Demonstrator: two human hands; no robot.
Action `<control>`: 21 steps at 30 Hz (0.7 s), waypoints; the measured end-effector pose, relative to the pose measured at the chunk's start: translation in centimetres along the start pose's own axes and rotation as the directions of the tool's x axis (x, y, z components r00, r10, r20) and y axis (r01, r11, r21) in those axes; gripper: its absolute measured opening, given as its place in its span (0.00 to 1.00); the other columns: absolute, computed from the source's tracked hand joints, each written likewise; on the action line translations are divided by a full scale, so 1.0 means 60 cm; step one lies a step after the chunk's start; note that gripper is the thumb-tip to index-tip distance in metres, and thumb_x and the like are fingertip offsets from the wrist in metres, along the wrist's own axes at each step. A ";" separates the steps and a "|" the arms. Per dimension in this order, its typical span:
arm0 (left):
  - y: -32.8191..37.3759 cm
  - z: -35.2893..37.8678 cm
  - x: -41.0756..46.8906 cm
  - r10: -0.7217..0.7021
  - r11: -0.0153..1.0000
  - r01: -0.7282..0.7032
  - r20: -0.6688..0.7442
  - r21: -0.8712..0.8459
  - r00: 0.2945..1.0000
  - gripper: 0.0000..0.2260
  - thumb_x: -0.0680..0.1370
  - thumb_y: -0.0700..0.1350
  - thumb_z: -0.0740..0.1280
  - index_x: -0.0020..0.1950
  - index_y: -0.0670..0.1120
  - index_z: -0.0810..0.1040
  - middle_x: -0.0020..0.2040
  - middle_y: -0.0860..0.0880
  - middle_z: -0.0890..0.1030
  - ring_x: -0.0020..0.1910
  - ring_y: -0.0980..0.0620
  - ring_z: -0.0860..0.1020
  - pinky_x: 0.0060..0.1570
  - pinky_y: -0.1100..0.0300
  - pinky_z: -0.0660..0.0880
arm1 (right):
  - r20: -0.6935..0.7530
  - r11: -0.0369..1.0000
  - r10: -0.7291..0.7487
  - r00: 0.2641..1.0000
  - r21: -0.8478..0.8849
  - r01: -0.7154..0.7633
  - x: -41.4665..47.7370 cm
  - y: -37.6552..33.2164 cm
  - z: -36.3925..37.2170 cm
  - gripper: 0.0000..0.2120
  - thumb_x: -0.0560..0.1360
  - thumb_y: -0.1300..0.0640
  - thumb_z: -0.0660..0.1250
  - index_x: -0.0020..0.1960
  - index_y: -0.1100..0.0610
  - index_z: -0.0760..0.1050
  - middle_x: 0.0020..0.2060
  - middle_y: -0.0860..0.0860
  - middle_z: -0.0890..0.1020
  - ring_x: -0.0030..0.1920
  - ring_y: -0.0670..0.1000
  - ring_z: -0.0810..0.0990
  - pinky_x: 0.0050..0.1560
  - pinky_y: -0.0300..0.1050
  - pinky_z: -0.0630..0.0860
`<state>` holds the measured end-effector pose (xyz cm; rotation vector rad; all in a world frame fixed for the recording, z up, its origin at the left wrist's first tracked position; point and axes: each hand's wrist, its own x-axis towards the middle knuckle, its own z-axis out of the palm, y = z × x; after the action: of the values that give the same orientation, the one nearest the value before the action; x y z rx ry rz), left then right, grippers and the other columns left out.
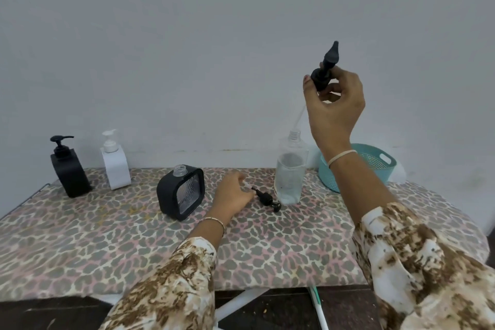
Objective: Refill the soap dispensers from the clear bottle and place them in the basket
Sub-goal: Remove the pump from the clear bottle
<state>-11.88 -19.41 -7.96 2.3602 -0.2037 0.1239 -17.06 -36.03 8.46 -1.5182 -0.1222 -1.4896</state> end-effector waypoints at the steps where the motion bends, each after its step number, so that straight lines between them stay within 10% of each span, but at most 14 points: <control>1: -0.013 -0.002 -0.008 -0.003 1.000 0.003 0.010 0.030 1.000 0.25 0.75 0.46 0.72 0.70 0.44 0.71 0.67 0.47 0.75 0.61 0.50 0.77 0.56 0.63 0.69 | -0.003 0.999 -0.036 0.999 -0.006 0.036 -0.006 -0.004 -0.001 0.13 0.70 0.56 0.73 0.52 0.60 0.78 0.44 0.49 0.75 0.34 0.46 0.75 0.37 0.35 0.75; 10: -0.082 -0.014 -0.055 -0.043 0.975 0.030 0.053 0.221 0.998 0.16 0.75 0.47 0.71 0.63 0.48 0.78 0.59 0.50 0.80 0.53 0.52 0.80 0.55 0.56 0.76 | 0.077 0.982 -0.190 0.979 0.029 0.188 -0.062 -0.034 0.005 0.12 0.72 0.59 0.73 0.53 0.63 0.78 0.46 0.56 0.77 0.37 0.51 0.76 0.37 0.45 0.78; 15: -0.091 -0.016 -0.061 -0.025 0.966 0.011 0.052 0.257 0.998 0.14 0.76 0.49 0.71 0.60 0.49 0.80 0.53 0.51 0.82 0.44 0.53 0.81 0.48 0.55 0.79 | 0.256 0.975 0.164 0.953 0.106 -0.196 -0.139 0.003 0.006 0.13 0.72 0.62 0.73 0.56 0.59 0.78 0.51 0.56 0.77 0.47 0.50 0.80 0.45 0.34 0.78; 21: -0.104 -0.019 -0.061 0.025 0.966 -0.042 0.069 0.256 0.997 0.16 0.76 0.52 0.70 0.62 0.51 0.80 0.57 0.52 0.82 0.52 0.53 0.80 0.54 0.56 0.77 | 0.312 0.789 0.606 0.732 -0.118 -0.603 -0.246 0.077 -0.015 0.12 0.68 0.62 0.76 0.49 0.54 0.79 0.43 0.47 0.83 0.44 0.40 0.81 0.52 0.36 0.78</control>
<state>-14.37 -13.81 -11.99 2.6232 -0.2740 0.0947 -18.33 -31.25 -6.26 -1.6028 0.1745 -0.7003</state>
